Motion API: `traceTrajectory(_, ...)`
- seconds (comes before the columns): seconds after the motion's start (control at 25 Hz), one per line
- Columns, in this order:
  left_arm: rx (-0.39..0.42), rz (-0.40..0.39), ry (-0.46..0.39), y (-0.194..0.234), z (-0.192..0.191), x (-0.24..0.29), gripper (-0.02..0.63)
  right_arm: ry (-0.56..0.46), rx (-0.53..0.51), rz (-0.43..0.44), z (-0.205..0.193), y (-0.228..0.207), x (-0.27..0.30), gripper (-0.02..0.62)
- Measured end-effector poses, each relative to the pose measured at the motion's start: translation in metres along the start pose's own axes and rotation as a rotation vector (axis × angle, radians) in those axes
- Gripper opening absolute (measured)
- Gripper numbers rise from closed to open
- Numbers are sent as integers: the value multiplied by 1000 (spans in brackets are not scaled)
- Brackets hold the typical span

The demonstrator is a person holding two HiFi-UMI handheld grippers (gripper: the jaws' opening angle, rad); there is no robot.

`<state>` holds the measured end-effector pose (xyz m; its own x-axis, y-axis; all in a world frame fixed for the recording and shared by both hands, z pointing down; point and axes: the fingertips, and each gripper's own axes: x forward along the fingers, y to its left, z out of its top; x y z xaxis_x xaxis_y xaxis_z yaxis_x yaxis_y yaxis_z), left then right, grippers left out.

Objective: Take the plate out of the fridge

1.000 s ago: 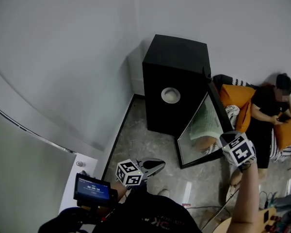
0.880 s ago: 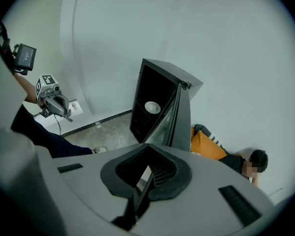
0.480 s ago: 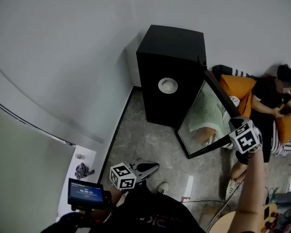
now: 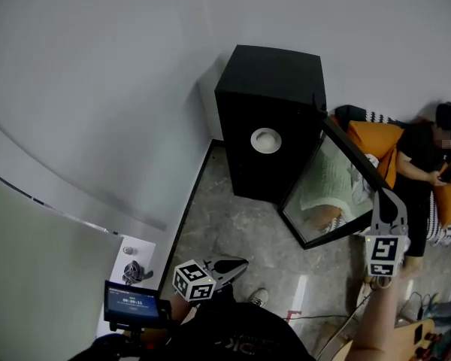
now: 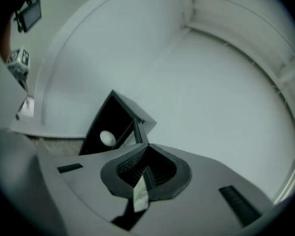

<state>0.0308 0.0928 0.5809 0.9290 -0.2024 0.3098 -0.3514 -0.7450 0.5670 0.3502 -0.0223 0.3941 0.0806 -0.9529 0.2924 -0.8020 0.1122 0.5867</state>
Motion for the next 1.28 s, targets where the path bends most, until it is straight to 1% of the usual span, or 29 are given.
traceTrajectory(0.04,-6,4,8,9,1,-3,6,-74,94,22,13,10,-4,3)
traceTrajectory(0.08,-13,10,17,18,2,-5,6,-134,220,81,20,25,-4,3)
traceTrajectory(0.12,-18,15,25,26,3,-7,6,-182,375,166,22,44,0,3)
traceTrajectory(0.16,-21,18,29,32,5,-8,6,-217,554,262,21,64,5,3)
traceTrajectory(0.24,-23,21,27,40,11,-9,6,-252,936,427,17,103,21,3)
traceTrajectory(0.28,-21,21,23,43,15,-9,6,-257,1102,487,15,121,32,3)
traceTrajectory(0.32,-18,18,19,46,18,-10,6,-255,1233,531,13,139,44,5)
traceTrajectory(0.36,-14,16,16,47,20,-12,6,-246,1332,559,11,156,56,5)
traceTrajectory(0.4,-9,16,15,50,22,-15,6,-234,1408,573,10,172,70,5)
traceTrajectory(0.48,-5,23,18,56,22,-23,6,-211,1514,577,11,198,99,5)
traceTrajectory(0.52,-9,30,17,61,22,-29,6,-178,1557,565,7,210,113,14)
traceTrajectory(0.56,-19,38,14,65,21,-35,6,-113,1597,532,-3,223,128,28)
traceTrajectory(0.6,-31,47,11,70,20,-42,6,-31,1635,486,-16,235,142,29)
traceTrajectory(0.64,-44,58,7,76,18,-49,6,30,1668,448,-28,246,157,29)
traceTrajectory(0.68,-55,70,5,82,16,-56,6,58,1700,429,-34,255,172,29)
traceTrajectory(0.8,-88,112,1,101,12,-76,6,75,1818,405,-43,274,218,71)
traceTrajectory(0.92,-122,148,5,118,6,-92,6,66,1914,366,-54,286,263,75)
traceTrajectory(0.96,-129,155,8,123,4,-96,6,77,1943,344,-58,290,277,81)
traceTrajectory(1.0,-136,161,12,129,3,-100,6,99,1972,315,-61,293,289,101)
traceTrajectory(1.12,-157,170,21,146,-1,-106,6,154,2063,228,-66,299,325,114)
traceTrajectory(1.2,-171,169,24,157,-3,-106,6,162,2090,192,-69,301,347,127)
traceTrajectory(1.28,-188,165,25,164,-8,-105,6,188,2081,173,-74,303,364,133)
